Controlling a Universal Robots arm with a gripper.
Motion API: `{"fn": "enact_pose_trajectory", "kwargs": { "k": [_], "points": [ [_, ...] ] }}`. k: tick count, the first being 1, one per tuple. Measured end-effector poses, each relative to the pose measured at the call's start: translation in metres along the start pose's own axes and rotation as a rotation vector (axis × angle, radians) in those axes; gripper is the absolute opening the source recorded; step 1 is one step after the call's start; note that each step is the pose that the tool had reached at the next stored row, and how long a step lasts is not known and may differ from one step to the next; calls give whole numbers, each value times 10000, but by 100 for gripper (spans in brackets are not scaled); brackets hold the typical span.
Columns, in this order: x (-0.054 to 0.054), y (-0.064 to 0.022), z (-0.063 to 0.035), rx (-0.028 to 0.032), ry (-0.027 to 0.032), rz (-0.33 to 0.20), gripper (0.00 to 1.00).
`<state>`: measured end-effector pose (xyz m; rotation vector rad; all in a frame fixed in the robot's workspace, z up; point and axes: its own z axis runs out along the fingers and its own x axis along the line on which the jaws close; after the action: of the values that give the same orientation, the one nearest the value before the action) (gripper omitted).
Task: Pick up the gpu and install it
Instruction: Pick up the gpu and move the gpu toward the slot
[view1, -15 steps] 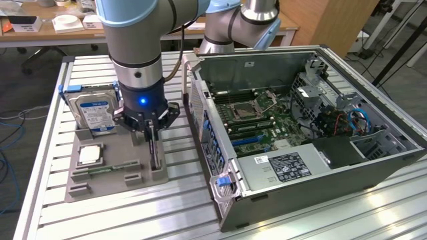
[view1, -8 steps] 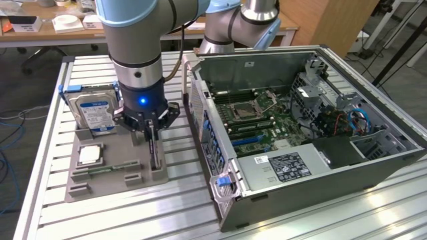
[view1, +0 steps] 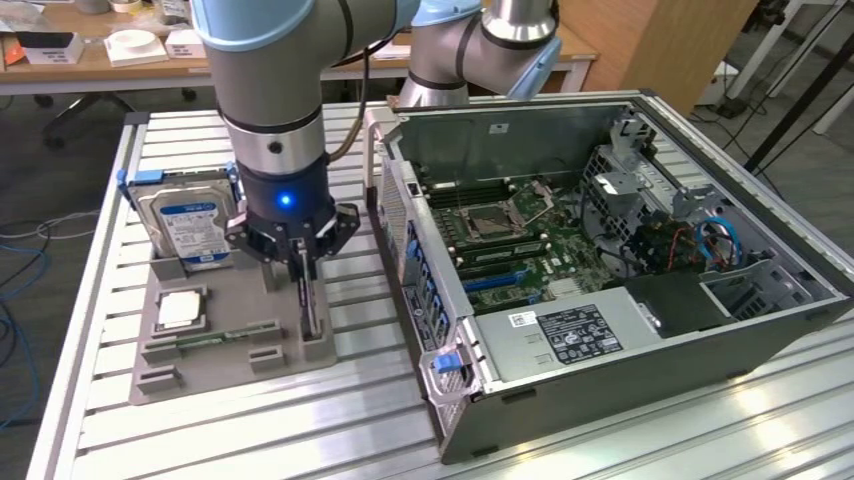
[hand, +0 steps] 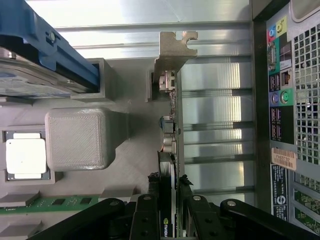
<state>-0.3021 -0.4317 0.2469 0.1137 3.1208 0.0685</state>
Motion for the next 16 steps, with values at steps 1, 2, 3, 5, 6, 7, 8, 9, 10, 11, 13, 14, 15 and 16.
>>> {"fn": "enact_pose_trajectory", "kwargs": {
  "k": [1, 2, 3, 5, 6, 7, 8, 9, 10, 11, 13, 14, 15, 16],
  "points": [
    [0, 0, -7, 0, -1, 0, 26],
    [0, 1, -16, 0, -1, 0, 26],
    [0, 1, -25, 0, 0, 0, 26],
    [-1, 2, -44, -1, 0, -1, 26],
    [-1, 3, -54, -1, -1, -1, 26],
    [-1, 3, -63, -1, -1, 0, 26],
    [-2, 3, -72, -1, -1, -1, 26],
    [-2, 4, -82, -1, -1, -1, 26],
    [-2, 4, -92, 0, -1, 0, 26],
    [-2, 5, -102, -1, -1, 0, 26],
    [-2, 6, -121, -1, -1, 0, 26],
    [-2, 6, -131, 0, -1, 0, 26],
    [-2, 6, -140, 0, 0, 0, 26],
    [-3, 7, -150, 0, -1, 0, 26]
  ]
}}
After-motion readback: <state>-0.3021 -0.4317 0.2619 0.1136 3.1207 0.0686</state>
